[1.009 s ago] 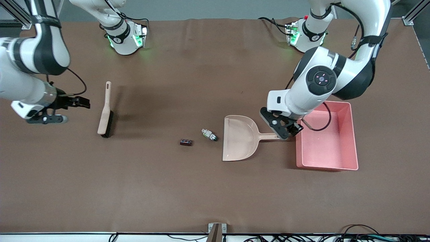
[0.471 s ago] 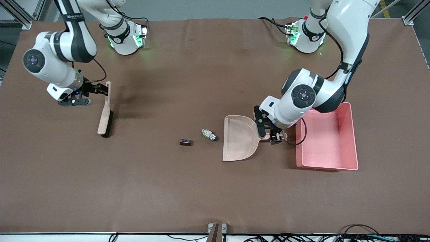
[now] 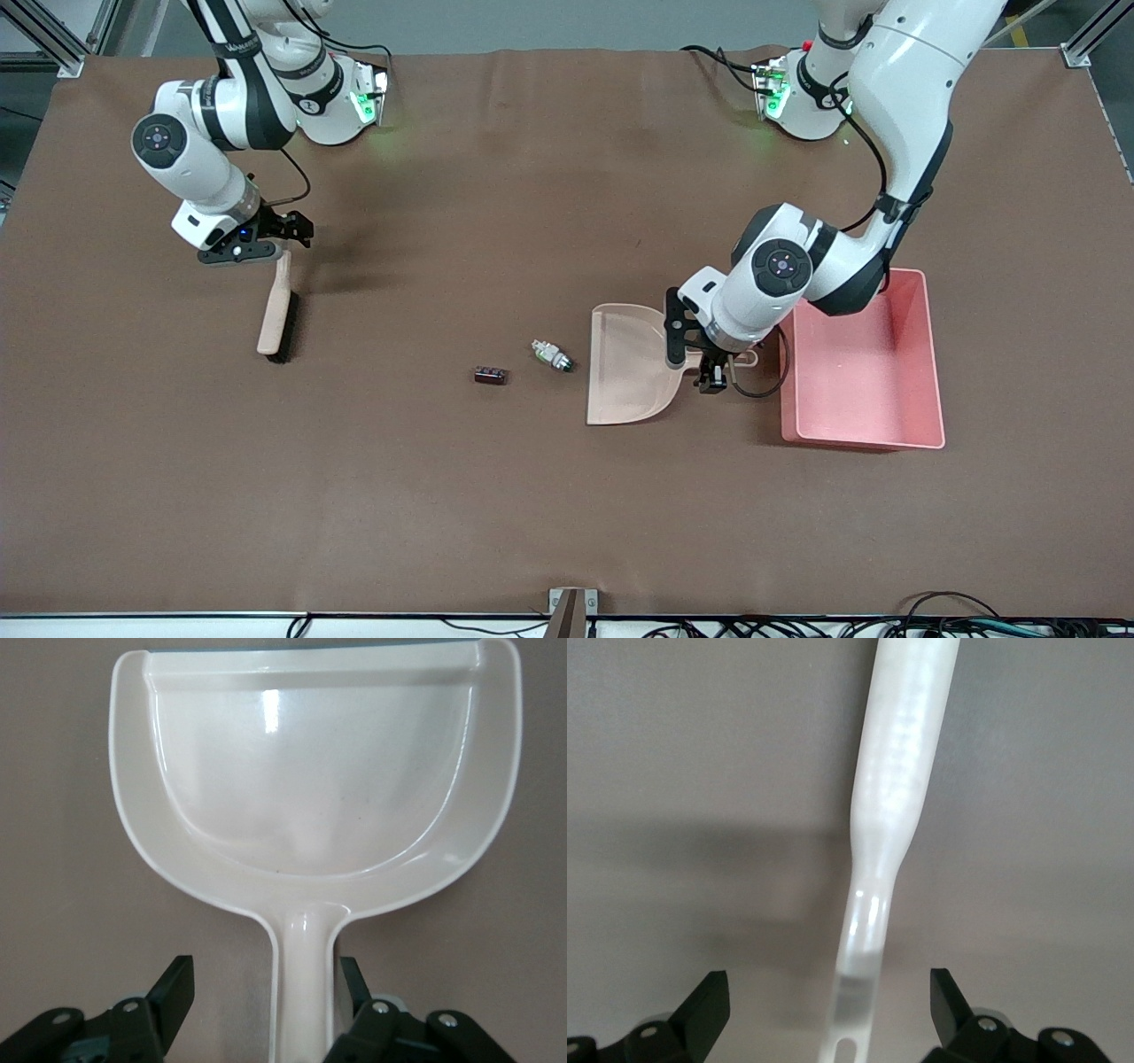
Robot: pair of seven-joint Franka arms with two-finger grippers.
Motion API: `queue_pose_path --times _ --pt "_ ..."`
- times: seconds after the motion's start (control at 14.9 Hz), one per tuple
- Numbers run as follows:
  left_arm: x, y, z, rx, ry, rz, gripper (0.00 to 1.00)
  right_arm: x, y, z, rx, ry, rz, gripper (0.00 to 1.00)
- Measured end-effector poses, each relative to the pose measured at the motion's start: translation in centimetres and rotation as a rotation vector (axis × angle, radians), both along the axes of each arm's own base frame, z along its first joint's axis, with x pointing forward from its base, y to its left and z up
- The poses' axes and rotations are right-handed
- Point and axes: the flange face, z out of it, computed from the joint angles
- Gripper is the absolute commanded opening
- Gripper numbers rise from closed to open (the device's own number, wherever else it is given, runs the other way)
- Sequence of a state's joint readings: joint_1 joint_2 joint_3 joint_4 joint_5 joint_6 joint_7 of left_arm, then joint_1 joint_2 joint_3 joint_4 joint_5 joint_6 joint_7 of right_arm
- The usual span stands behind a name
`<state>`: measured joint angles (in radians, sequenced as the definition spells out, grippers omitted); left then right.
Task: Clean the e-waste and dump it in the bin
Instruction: 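Grasp the dustpan handle with the left gripper while the right gripper grasps the brush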
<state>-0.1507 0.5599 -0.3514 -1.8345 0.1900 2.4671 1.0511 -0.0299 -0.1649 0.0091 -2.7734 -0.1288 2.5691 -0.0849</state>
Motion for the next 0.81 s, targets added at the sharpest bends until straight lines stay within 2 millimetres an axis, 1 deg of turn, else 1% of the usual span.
queue_pose_path --times 0.07,0.2,0.4,0.61,0.74,0.81 --pt "0.0 0.1 -0.6 -0.002 0.004 -0.003 0.69 0.0 -0.4 0.0 -0.010 -0.021 0.011 1.00" --pt "0.1 0.4 -1.4 -0.001 0.015 -0.002 0.69 -0.2 -1.7 -0.3 -0.019 -0.055 0.006 0.96" --pt "0.0 0.4 -1.8 0.001 0.022 -0.002 0.68 -0.6 -3.2 -1.4 -0.016 -0.070 -0.025 0.95" --pt "-0.3 0.2 -1.9 0.000 0.026 -0.006 0.59 -0.9 -4.0 -2.8 -0.008 -0.061 -0.046 0.95" --pt "-0.6 -0.2 -2.3 -0.001 0.034 -0.014 0.55 -1.0 -4.0 -3.3 -0.006 -0.053 -0.046 0.94" --pt "-0.8 -0.3 -2.4 -0.001 0.037 -0.016 0.51 -1.0 -4.0 -3.4 -0.006 -0.051 -0.046 0.94"
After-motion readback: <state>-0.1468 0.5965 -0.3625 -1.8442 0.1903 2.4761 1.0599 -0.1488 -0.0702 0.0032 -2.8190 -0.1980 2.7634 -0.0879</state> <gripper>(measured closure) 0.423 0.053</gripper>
